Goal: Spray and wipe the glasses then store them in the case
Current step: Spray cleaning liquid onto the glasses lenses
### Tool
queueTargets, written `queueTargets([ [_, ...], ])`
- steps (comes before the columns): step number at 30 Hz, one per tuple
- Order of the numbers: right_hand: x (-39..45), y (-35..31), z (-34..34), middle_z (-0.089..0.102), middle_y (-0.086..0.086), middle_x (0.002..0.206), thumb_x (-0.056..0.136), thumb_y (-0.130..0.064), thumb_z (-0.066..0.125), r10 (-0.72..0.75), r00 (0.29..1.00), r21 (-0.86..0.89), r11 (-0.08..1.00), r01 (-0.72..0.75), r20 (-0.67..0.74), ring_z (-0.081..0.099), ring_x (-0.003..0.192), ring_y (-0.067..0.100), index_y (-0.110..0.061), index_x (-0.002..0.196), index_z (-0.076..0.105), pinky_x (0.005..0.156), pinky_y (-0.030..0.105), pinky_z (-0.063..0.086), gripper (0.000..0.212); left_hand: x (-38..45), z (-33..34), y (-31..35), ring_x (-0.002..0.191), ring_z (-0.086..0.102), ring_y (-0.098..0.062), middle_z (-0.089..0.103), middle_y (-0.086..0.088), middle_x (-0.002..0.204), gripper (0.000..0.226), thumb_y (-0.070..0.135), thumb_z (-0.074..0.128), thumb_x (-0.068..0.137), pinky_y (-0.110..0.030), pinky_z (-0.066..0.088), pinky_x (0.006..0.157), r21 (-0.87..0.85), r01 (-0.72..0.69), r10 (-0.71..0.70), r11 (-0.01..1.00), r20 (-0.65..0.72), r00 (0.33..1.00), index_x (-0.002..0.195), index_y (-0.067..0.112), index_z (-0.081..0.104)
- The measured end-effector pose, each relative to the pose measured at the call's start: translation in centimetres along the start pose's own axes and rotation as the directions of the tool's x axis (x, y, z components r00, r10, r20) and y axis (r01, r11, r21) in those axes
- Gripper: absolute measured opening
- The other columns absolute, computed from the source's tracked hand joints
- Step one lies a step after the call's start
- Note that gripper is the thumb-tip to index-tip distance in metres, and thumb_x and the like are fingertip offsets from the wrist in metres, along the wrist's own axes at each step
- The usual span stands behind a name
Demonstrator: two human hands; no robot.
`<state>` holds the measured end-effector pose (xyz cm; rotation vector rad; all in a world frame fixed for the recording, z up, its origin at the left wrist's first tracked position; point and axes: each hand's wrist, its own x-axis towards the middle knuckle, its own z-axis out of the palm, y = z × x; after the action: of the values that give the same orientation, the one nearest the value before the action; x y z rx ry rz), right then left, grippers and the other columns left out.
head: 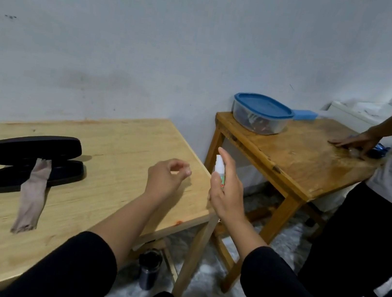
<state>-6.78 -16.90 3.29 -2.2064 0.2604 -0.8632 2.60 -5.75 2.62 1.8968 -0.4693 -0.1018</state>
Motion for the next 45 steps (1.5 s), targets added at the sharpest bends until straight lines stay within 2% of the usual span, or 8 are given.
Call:
queueTargets([
  [3,-0.1,0.4,0.2,0.058,0.008,0.116,0.088,-0.033,0.033,0.029,1.0,0.011,1.0,-0.029,-0.012,0.059,0.077,0.023,-0.032,0.134,0.032,0.071,0.039,0.05,0.047,-1.5,1.0,-0.9,0.081,0.065,-0.005,0.07,0.005,0.093,0.007,0.02,0.066,0.084,-0.022,0.052,0.075,-0.119,0.118,-0.117,0.986,0.015,0.993,0.09,0.022,0.07],
  [8,-0.5,-0.3,0.2,0.048,-0.006,0.127,0.093,-0.028,0.034,-0.001,1.0,-0.012,1.0,0.001,-0.011,0.052,0.106,0.012,-0.018,0.134,0.038,0.086,0.023,0.036,0.043,-1.9,1.6,-2.3,0.091,0.063,-0.009,0.07,0.004,0.099,0.019,0.021,0.065,0.085,-0.027,0.05,0.087,0.029,0.052,-0.053,0.998,0.039,0.998,0.103,0.019,0.068],
  [12,-0.4,-0.6,0.3,0.043,-0.014,0.117,0.096,-0.027,0.035,-0.006,1.0,-0.025,1.0,0.005,-0.017,0.047,0.095,0.003,-0.017,0.133,0.039,0.084,0.026,0.039,0.039,-2.0,1.6,-2.2,0.094,0.062,-0.012,0.07,0.002,0.103,0.023,0.024,0.062,0.087,-0.027,0.049,0.087,0.091,0.025,-0.029,0.996,0.038,0.999,0.109,0.018,0.066],
  [16,-0.2,-0.8,0.4,0.044,-0.012,0.115,0.098,-0.021,0.038,-0.008,1.0,-0.033,0.999,0.007,-0.019,0.05,0.096,0.008,-0.018,0.133,0.038,0.084,0.03,0.042,0.035,-2.0,1.5,-2.2,0.103,0.061,-0.015,0.067,-0.001,0.115,0.032,0.027,0.06,0.088,-0.026,0.047,0.089,0.172,-0.01,-0.001,0.985,0.064,0.998,0.119,0.019,0.06],
  [20,-0.1,-1.0,0.6,0.049,-0.001,0.132,0.099,-0.021,0.038,-0.006,1.0,-0.051,0.999,0.006,-0.004,0.048,0.114,0.013,-0.02,0.135,0.037,0.09,0.026,0.037,0.036,-1.8,0.8,-2.3,0.114,0.057,-0.018,0.062,-0.003,0.124,0.04,0.031,0.058,0.089,-0.032,0.044,0.098,0.254,-0.042,0.018,0.966,0.095,0.995,0.127,0.02,0.053],
  [30,1.2,-4.1,2.3,0.046,0.004,0.138,0.099,-0.021,0.037,-0.086,0.996,-0.045,0.995,0.087,0.02,0.044,0.117,0.011,-0.02,0.138,0.035,0.088,0.022,0.032,0.039,-0.9,-6.4,-2.0,0.129,0.037,-0.025,0.048,-0.01,0.135,0.042,0.033,0.044,0.095,-0.036,0.036,0.101,0.532,-0.12,0.142,0.838,0.0,0.99,0.13,0.01,0.047],
  [36,2.0,-8.0,5.1,0.047,0.003,0.138,0.098,-0.018,0.038,-0.175,0.984,0.0,0.985,0.175,0.014,0.046,0.12,0.014,-0.017,0.137,0.037,0.089,0.016,0.029,0.039,-2.1,-12.9,-1.9,0.127,0.039,-0.029,0.05,-0.015,0.132,0.043,0.031,0.036,0.098,-0.036,0.027,0.107,0.72,-0.129,0.24,0.682,-0.054,0.969,0.129,0.002,0.046],
  [45,1.8,-14.5,11.6,0.051,0.003,0.135,0.098,-0.022,0.037,-0.288,0.953,0.138,0.952,0.274,0.094,0.054,0.105,0.022,-0.024,0.135,0.037,0.084,0.023,0.035,0.037,-6.0,-22.9,-2.7,0.099,0.056,-0.036,0.064,-0.019,0.099,0.052,0.035,0.025,0.09,-0.042,0.043,0.095,0.822,-0.005,0.262,0.57,-0.177,0.949,0.102,-0.002,0.059],
])
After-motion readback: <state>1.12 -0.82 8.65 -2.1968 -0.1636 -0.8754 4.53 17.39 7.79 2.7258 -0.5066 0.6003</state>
